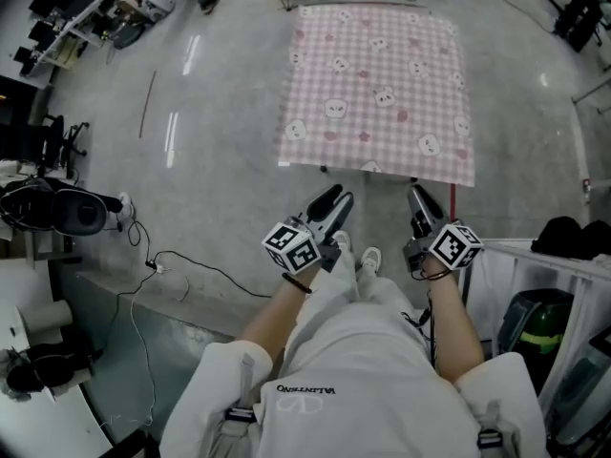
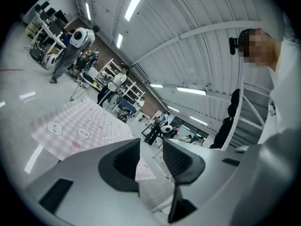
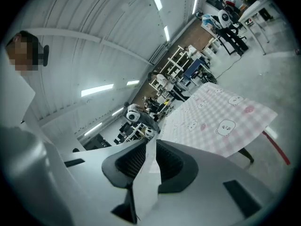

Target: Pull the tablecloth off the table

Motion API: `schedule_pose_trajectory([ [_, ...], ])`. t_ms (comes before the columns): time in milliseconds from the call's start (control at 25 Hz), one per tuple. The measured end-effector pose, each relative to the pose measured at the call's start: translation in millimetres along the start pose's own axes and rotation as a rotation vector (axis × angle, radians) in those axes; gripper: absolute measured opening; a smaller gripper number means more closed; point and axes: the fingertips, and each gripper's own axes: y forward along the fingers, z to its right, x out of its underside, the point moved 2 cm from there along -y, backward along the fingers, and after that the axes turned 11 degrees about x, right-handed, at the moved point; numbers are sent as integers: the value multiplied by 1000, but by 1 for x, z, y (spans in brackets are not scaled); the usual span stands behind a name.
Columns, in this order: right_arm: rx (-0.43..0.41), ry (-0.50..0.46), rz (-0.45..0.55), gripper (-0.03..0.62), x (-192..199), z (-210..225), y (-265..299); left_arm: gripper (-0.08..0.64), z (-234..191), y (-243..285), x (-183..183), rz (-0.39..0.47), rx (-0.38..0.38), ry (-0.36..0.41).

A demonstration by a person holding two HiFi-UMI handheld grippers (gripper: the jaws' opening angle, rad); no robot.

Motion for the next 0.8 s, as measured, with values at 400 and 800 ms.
schedule_pose_trajectory([
  [400,40,152,-49,78,34,40,50,138,-90,4,43,58,-27,-239],
  [800,96,299,-57,78,73,108,91,141,-159,15,102,81,-30,-385],
])
